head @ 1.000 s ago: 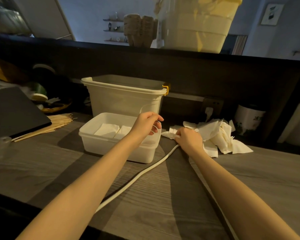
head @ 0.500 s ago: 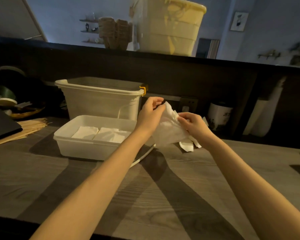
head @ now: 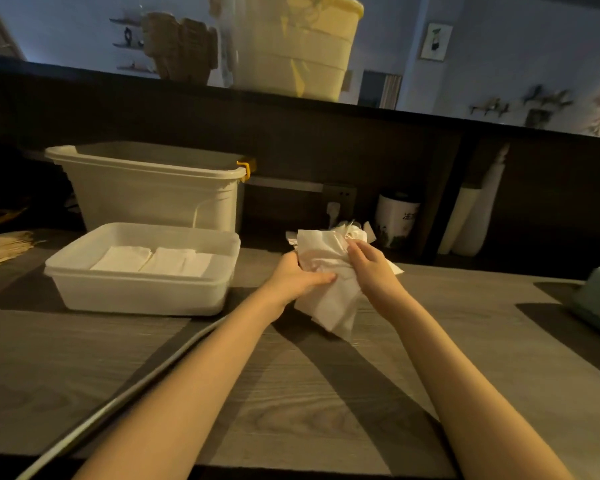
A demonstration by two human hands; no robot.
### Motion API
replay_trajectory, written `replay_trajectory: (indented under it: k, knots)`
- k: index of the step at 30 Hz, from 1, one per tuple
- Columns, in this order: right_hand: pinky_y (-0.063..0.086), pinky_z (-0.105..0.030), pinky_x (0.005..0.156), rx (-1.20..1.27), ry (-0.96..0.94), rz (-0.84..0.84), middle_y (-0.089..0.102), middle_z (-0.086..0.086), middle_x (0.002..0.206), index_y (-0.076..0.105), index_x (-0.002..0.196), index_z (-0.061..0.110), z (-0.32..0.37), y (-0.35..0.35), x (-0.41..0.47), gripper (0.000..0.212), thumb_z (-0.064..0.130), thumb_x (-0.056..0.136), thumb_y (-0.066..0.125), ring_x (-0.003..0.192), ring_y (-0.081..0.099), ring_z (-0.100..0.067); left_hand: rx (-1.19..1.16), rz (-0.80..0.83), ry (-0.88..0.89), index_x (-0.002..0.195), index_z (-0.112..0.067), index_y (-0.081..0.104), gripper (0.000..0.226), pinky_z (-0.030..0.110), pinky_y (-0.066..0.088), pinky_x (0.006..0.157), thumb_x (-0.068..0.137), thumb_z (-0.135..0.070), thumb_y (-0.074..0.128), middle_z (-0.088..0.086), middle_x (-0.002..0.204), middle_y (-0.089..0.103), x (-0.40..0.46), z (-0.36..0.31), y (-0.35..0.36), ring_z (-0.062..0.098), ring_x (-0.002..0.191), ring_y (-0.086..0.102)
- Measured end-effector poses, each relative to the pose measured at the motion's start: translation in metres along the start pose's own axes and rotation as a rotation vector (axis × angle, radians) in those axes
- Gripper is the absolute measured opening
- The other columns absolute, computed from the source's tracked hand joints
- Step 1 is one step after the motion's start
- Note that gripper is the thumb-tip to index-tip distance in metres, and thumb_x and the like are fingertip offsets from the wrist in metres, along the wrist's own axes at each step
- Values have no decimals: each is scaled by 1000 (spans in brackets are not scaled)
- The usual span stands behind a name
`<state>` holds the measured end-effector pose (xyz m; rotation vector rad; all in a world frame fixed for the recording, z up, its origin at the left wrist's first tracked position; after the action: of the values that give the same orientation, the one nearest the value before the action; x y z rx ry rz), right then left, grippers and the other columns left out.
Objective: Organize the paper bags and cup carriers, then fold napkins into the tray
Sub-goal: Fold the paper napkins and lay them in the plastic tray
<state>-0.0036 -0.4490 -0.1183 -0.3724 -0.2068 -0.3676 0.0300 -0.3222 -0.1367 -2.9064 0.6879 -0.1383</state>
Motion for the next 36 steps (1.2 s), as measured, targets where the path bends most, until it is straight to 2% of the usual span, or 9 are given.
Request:
replay_trajectory:
  k: [2, 6, 9, 13, 19, 22, 27, 31, 36]
  knots:
    - [50, -44, 87, 24, -12, 18, 60, -19, 107, 55, 103, 20, 2, 3, -1, 29, 42, 98, 38, 99, 60, -34, -14, -10, -8, 125, -16, 48, 50, 31, 44, 84, 80, -17, 69, 1, 117, 58, 0, 3, -3, 15, 107, 53]
    - [54, -37, 81, -9, -21, 39, 61, -11, 112, 53, 121, 10, -2, 7, -2, 47, 42, 88, 58, 98, 62, -25, -4, -26, -27, 118, -15, 50, 41, 26, 47, 74, 81, -17, 69, -2, 103, 59, 1, 10, -11, 14, 98, 56]
    - [56, -29, 74, 88, -8, -13, 65, -6, 101, 57, 110, 13, -3, 2, -3, 26, 27, 89, 62, 92, 66, -20, 18, -19, -50, 111, -13, 54, 32, 24, 48, 68, 82, -16, 68, -4, 94, 61, 1, 14, -12, 13, 91, 58]
    - [56, -29, 76, 198, -33, -87, 68, -2, 96, 61, 102, 18, -3, -11, -3, 15, 21, 87, 64, 91, 66, -17, -25, -13, -121, 103, -15, 51, 23, 26, 47, 62, 85, -21, 65, -2, 90, 59, -2, 19, -13, 13, 82, 58]
    - [58, -32, 74, 323, -55, -75, 67, -2, 96, 56, 111, 16, 2, -18, -4, 27, 24, 87, 63, 88, 69, -16, -228, -121, -210, 123, -12, 44, 33, 36, 50, 73, 93, -21, 55, 9, 109, 60, -3, 27, -20, 23, 95, 59]
    - [59, -34, 73, 252, -53, -22, 69, -4, 94, 61, 102, 14, 2, -13, -6, 15, 24, 91, 58, 88, 69, -20, -347, -144, -239, 127, -16, 41, 30, 40, 51, 76, 97, -17, 45, 6, 97, 58, -3, 29, -19, 24, 89, 58]
    - [58, -33, 76, 174, -35, -25, 68, -6, 100, 60, 95, 23, -3, -13, -3, 5, 26, 91, 59, 91, 67, -19, -384, -73, -219, 116, -12, 49, 22, 35, 50, 72, 98, -23, 44, 5, 91, 58, -5, 25, -12, 19, 80, 58]
    - [57, -38, 79, 207, 28, -119, 65, -8, 99, 59, 99, 16, -11, -20, 0, 14, 27, 95, 52, 93, 65, -22, -361, -54, -204, 119, -10, 52, 24, 33, 51, 72, 97, -19, 46, 4, 93, 61, -4, 25, -9, 18, 83, 60]
    - [54, -29, 62, 342, 35, -118, 66, -7, 94, 58, 111, 9, -8, -20, -1, 26, 29, 97, 48, 82, 65, -19, -451, -120, -211, 107, -16, 49, 12, 40, 51, 79, 97, -21, 46, 3, 94, 59, -4, 27, -11, 20, 86, 58]
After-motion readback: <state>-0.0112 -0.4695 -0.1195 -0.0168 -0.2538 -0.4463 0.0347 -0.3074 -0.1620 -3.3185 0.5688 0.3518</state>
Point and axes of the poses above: each hand's wrist, its own x-axis towards the middle knuckle, its own y-axis out of the palm, z = x × y, the point moved 7 cm from there along x, towards the middle knuckle
